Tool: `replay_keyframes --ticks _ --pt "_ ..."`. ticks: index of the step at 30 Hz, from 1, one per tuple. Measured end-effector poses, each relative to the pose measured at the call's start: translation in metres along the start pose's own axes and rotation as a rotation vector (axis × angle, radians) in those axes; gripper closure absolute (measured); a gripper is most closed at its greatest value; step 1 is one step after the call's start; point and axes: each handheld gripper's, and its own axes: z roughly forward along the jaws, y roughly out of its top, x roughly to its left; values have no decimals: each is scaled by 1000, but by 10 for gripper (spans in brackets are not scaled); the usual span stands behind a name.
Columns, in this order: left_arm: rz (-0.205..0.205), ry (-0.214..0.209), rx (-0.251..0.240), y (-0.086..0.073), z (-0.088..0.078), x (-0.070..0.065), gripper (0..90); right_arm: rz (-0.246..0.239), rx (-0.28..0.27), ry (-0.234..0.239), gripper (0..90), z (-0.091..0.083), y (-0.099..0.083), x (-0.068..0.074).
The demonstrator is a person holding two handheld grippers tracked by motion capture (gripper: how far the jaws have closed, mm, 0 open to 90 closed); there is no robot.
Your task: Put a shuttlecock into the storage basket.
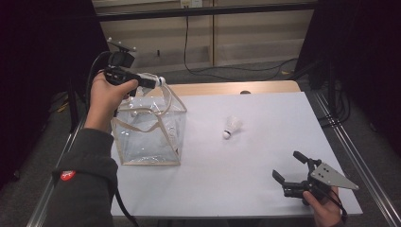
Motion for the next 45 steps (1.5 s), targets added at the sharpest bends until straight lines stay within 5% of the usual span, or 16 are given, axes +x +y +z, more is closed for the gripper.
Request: replay_keyframes --ticks 32,40,45 --pt "-92 88 -3 -16 20 33 880 8 0 3 12 1 0 0" --pt "-112 129 -15 -20 24 38 811 5 0 6 14 0 0 0" --pt "-106 119 -2 -23 25 37 787 4 -3 4 14 0 0 0"
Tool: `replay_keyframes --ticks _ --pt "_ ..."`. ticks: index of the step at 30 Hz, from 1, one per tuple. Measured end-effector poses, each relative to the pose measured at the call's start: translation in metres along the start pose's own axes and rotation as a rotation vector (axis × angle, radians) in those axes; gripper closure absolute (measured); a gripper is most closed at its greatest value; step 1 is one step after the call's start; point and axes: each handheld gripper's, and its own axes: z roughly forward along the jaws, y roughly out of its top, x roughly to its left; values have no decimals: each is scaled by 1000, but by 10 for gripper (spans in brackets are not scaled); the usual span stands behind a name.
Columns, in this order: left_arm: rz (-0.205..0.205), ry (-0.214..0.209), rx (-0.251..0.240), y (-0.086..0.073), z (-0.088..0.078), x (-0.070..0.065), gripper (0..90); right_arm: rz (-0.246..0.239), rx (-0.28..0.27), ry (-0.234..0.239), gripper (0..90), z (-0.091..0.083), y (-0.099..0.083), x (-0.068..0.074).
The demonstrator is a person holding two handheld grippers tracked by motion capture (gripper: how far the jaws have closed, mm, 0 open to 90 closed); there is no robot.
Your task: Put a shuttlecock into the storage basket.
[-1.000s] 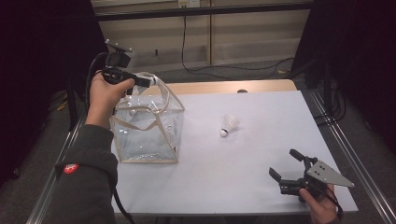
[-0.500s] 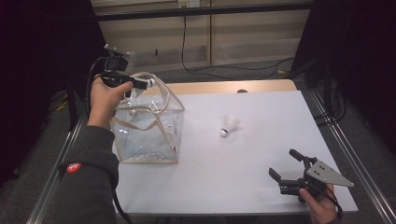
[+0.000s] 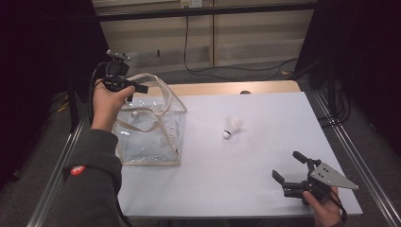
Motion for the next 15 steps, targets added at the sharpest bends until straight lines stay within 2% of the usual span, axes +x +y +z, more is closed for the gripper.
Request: replay_keyframes --ticks 5,11,15 --pt "4 -17 -10 0 -2 -5 738 -2 -1 0 14 0 0 0" --pt "19 -52 13 0 -1 -12 675 -3 -2 0 14 0 0 0" --pt "19 -72 11 0 -1 -18 628 -4 0 0 14 0 0 0"
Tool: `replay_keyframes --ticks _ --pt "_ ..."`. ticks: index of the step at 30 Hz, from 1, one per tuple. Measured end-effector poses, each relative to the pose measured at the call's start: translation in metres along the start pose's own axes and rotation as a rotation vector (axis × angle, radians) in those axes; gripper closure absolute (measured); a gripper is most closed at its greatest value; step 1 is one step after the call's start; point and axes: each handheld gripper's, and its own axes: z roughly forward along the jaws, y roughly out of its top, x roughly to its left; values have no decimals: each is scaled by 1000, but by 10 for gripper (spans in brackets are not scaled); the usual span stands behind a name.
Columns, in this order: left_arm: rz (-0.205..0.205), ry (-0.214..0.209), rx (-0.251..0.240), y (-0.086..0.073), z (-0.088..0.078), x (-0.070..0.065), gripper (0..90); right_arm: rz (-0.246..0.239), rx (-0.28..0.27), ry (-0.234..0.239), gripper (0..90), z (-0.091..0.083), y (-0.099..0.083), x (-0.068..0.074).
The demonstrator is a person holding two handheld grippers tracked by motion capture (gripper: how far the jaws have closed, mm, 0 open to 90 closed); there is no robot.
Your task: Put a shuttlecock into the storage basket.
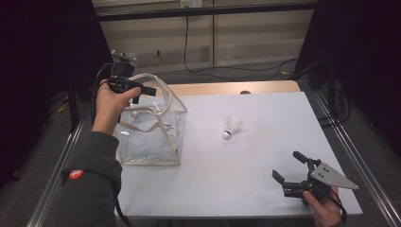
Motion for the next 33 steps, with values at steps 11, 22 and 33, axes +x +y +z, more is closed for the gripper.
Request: replay_keyframes --ticks 11,22,33 --pt "16 -60 5 1 1 -13 533 -1 -4 1 14 0 0 0" --pt "51 -112 12 3 7 -31 433 0 -3 2 14 0 0 0" --pt "66 -129 7 4 10 -42 360 2 -4 1 14 0 1 1"
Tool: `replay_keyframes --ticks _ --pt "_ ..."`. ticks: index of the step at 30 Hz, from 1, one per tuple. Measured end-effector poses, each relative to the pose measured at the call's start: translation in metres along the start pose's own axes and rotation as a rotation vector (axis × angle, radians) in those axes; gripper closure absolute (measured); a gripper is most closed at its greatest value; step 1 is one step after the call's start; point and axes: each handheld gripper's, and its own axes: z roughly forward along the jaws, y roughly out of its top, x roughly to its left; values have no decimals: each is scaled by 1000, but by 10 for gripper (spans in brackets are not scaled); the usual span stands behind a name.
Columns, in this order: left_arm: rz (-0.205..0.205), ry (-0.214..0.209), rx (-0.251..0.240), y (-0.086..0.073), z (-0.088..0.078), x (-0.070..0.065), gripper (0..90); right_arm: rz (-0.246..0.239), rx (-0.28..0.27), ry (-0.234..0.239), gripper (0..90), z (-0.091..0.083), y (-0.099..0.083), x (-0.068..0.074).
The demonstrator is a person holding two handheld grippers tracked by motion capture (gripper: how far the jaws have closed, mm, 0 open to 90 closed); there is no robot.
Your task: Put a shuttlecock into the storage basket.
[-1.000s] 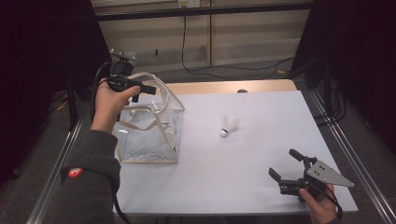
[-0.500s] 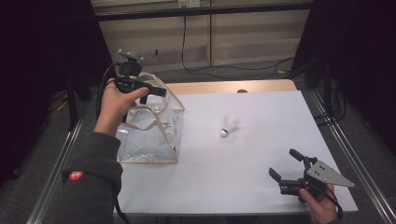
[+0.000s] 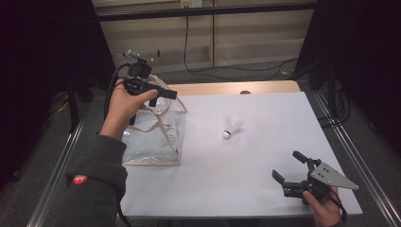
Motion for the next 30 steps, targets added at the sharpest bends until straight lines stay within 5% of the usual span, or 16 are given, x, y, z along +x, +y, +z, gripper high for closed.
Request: replay_keyframes --ticks 30 --pt "48 -59 22 0 15 -30 255 -5 1 3 14 0 0 0"
